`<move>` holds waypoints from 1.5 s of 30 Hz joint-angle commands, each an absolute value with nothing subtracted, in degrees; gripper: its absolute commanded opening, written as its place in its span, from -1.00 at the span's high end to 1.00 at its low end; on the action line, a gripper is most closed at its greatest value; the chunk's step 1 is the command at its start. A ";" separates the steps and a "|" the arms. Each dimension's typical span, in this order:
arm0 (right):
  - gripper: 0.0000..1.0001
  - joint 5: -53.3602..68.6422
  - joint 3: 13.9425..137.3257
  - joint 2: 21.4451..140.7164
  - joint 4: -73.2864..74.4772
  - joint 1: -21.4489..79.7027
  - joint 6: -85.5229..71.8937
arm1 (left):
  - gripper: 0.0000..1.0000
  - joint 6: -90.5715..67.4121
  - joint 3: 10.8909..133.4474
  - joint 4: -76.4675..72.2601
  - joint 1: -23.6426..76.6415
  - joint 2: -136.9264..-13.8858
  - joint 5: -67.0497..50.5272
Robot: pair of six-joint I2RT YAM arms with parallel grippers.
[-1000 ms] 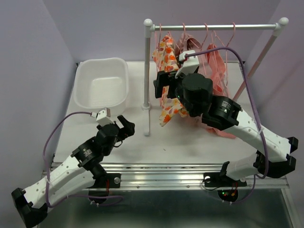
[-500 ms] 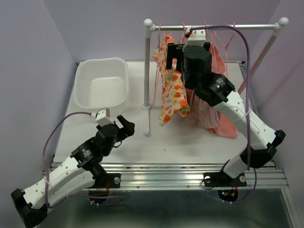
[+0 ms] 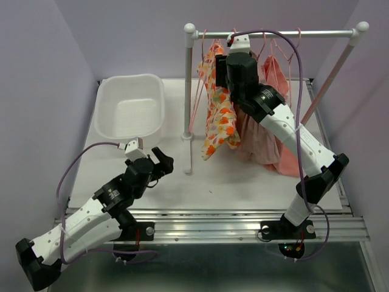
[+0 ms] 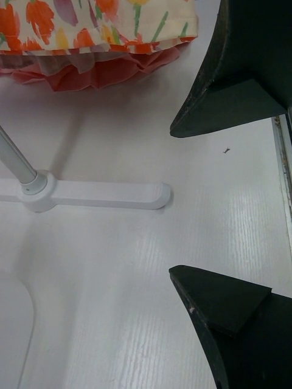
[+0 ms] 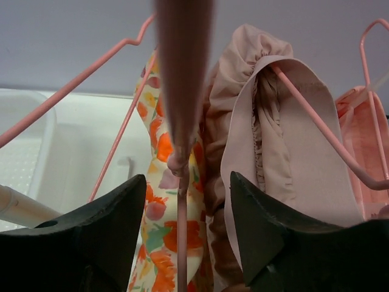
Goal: Remove the skirt from the hanger
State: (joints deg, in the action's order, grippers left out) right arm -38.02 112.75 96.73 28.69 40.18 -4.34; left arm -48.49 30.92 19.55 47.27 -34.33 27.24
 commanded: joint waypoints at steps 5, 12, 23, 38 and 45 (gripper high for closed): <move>0.24 -36.48 111.71 95.45 21.46 39.55 -3.08 | -0.97 -47.55 32.52 18.37 47.64 -35.42 28.65; 0.99 -34.72 110.22 93.43 20.65 39.55 -0.97 | -0.97 -47.55 32.87 18.55 47.64 -36.39 28.74; 0.99 -33.05 113.02 90.44 18.28 39.55 3.60 | -0.97 -47.72 33.13 19.25 47.55 -36.56 28.65; 0.99 -33.05 111.99 85.17 27.68 39.55 -2.54 | -0.97 -46.93 32.70 17.84 47.64 -36.30 26.98; 0.99 -30.33 99.33 76.83 30.49 39.55 -9.66 | -0.97 -46.06 32.52 16.53 47.64 -37.26 25.67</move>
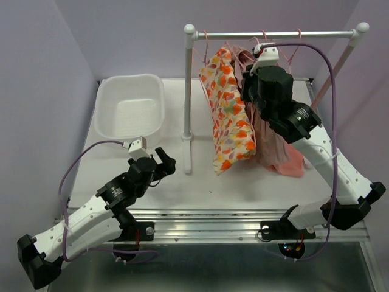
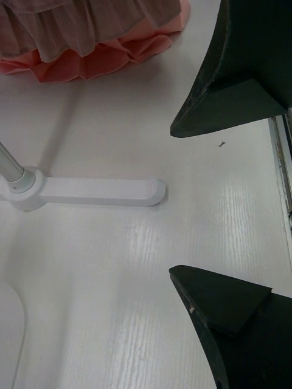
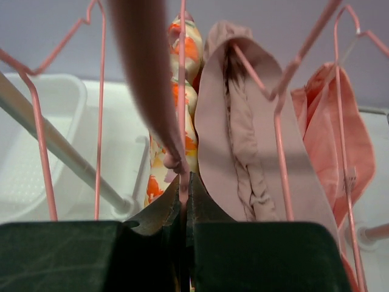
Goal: Remove the skirt from the hanger
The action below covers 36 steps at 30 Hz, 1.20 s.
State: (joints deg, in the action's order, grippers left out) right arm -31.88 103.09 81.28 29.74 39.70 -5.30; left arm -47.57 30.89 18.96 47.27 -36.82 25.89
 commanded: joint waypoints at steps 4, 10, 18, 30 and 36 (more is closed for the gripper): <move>0.99 -26.64 93.35 72.87 31.73 39.55 -12.55 | -0.97 -45.00 32.87 15.03 47.64 -38.58 24.26; 0.99 -21.63 80.10 68.12 30.41 40.08 -18.27 | -0.97 -42.29 33.75 12.22 47.64 -40.08 20.49; 0.99 -19.95 68.65 66.27 29.18 40.61 -25.66 | -0.97 -34.99 35.24 0.09 54.28 -46.05 6.24; 0.99 -17.50 68.12 67.50 28.83 40.61 -27.60 | -0.97 -21.81 44.90 -8.18 82.34 -60.80 17.48; 0.99 -16.17 69.17 67.06 28.83 40.61 -27.42 | -0.97 -19.34 50.53 -5.54 85.17 -69.43 20.91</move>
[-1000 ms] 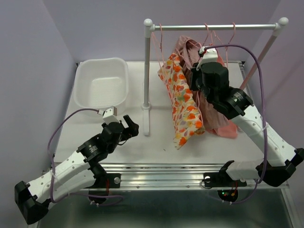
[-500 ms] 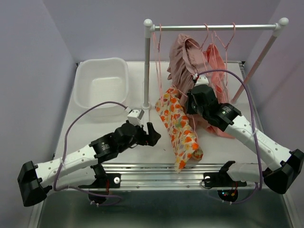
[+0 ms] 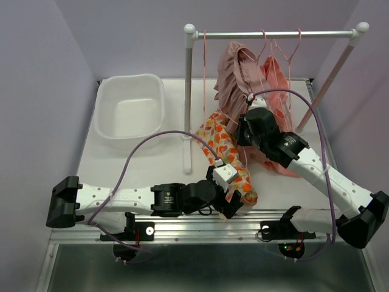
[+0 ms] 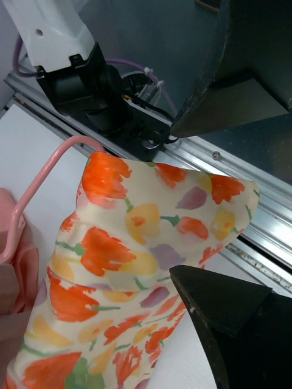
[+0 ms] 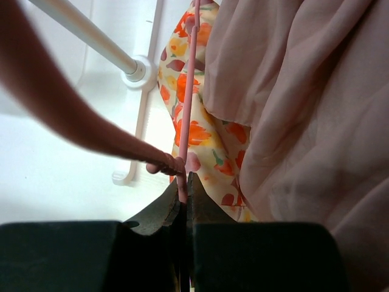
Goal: Remove the skirt from the hanger
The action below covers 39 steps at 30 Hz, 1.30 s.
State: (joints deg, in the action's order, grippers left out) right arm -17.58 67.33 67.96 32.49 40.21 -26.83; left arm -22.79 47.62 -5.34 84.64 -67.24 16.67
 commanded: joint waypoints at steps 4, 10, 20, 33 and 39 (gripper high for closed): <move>0.99 -14.68 69.61 66.53 28.57 40.61 -27.42 | -0.97 -19.16 51.59 -5.45 85.17 -71.01 21.45; 0.99 -10.90 69.87 65.57 27.51 40.61 -27.07 | -0.97 -18.89 52.47 -5.62 85.17 -73.74 24.26; 0.99 -10.90 70.49 64.78 28.30 40.61 -26.46 | 0.19 -19.42 54.84 -4.66 85.17 -79.37 25.92; 0.99 -22.31 64.52 64.51 32.86 40.61 -29.00 | 1.00 -55.33 60.03 34.68 76.48 -75.94 49.48; 0.99 -28.02 61.00 63.72 34.36 40.61 -30.85 | 1.00 -69.86 59.68 51.49 70.76 -67.16 51.95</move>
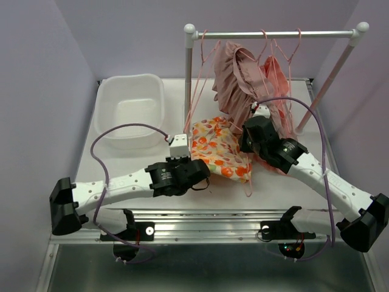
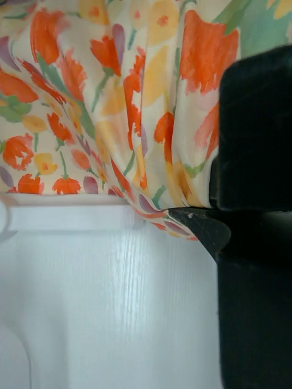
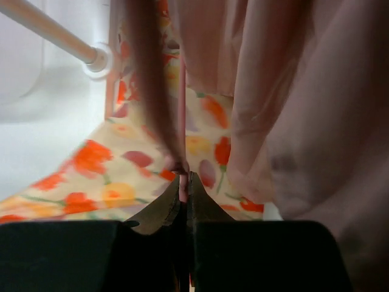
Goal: Remove the skirt from the hanger
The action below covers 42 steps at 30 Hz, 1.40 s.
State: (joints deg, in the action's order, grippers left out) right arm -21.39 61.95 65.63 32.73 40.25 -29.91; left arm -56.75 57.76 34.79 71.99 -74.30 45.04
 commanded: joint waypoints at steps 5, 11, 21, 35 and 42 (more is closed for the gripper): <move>0.99 -30.93 60.03 64.16 35.33 40.61 -32.08 | 1.00 -76.19 59.07 58.70 66.19 -61.62 50.63; 0.99 -34.71 60.55 65.04 36.65 40.61 -32.34 | 1.00 -73.31 56.43 58.28 56.18 -59.59 48.78; 0.99 -37.35 59.42 65.13 37.18 40.61 -32.96 | 1.00 -66.10 64.94 55.28 48.43 -60.65 50.01; 0.99 -37.97 55.81 64.95 37.09 40.61 -34.10 | 1.00 -55.64 91.47 58.62 46.06 -57.74 60.02; 0.99 -37.18 55.37 64.69 36.21 40.61 -33.40 | 1.00 -41.34 98.51 46.86 41.59 -64.22 60.38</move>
State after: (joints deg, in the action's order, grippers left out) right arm -35.55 55.57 65.65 37.74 40.51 -33.04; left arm -50.57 93.95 54.61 44.31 -59.72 57.12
